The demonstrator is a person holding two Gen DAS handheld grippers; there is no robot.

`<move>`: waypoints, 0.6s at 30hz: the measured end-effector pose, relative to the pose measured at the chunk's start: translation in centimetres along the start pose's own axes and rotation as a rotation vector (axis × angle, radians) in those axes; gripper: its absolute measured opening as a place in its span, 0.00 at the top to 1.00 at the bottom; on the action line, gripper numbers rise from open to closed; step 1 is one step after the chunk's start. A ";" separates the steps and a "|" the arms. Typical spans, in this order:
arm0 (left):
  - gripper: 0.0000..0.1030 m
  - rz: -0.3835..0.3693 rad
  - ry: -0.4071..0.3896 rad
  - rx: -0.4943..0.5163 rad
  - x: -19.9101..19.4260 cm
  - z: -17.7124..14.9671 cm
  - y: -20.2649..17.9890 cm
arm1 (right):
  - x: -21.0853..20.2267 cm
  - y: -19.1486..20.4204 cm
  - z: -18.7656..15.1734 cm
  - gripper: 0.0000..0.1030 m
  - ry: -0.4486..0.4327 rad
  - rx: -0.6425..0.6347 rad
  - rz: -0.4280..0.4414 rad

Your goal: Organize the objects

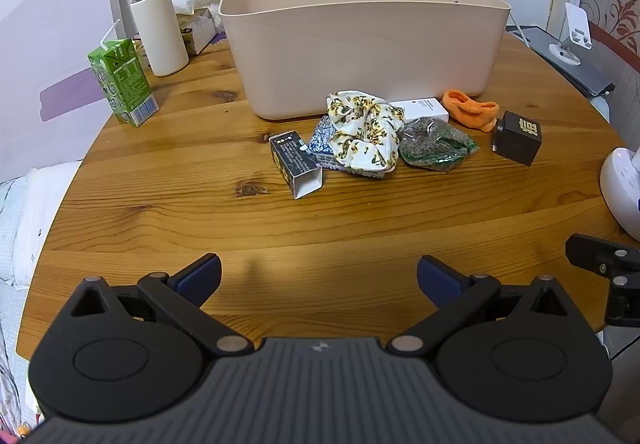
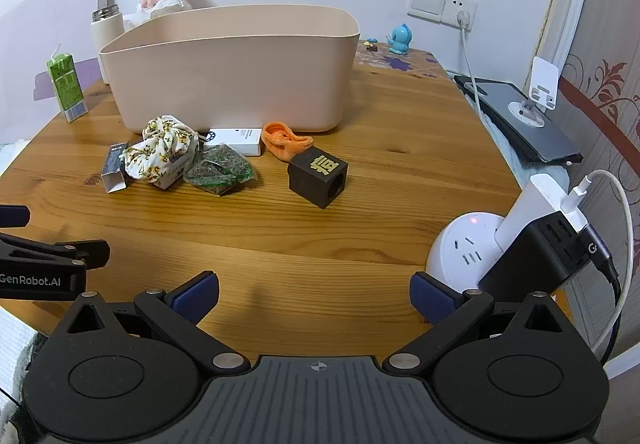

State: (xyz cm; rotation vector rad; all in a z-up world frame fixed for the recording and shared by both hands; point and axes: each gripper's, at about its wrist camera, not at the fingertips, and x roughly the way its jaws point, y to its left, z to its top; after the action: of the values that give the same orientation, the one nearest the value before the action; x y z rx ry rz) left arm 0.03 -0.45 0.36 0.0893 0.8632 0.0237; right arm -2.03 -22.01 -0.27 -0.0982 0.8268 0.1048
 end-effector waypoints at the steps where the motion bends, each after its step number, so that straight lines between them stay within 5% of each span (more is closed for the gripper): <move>1: 0.00 0.001 0.000 0.000 0.0 0.0 0.0 | 0.0 0.0 0.0 0.00 0.000 -0.001 0.000; 18: 0.00 0.000 -0.010 -0.001 -0.1 0.1 0.0 | -0.1 0.2 0.4 0.00 -0.005 -0.028 -0.005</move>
State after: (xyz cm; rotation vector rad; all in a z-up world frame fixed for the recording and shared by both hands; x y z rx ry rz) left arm 0.05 -0.42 0.55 0.0887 0.8533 0.0234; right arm -1.82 -21.74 0.03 -0.1260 0.8204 0.1121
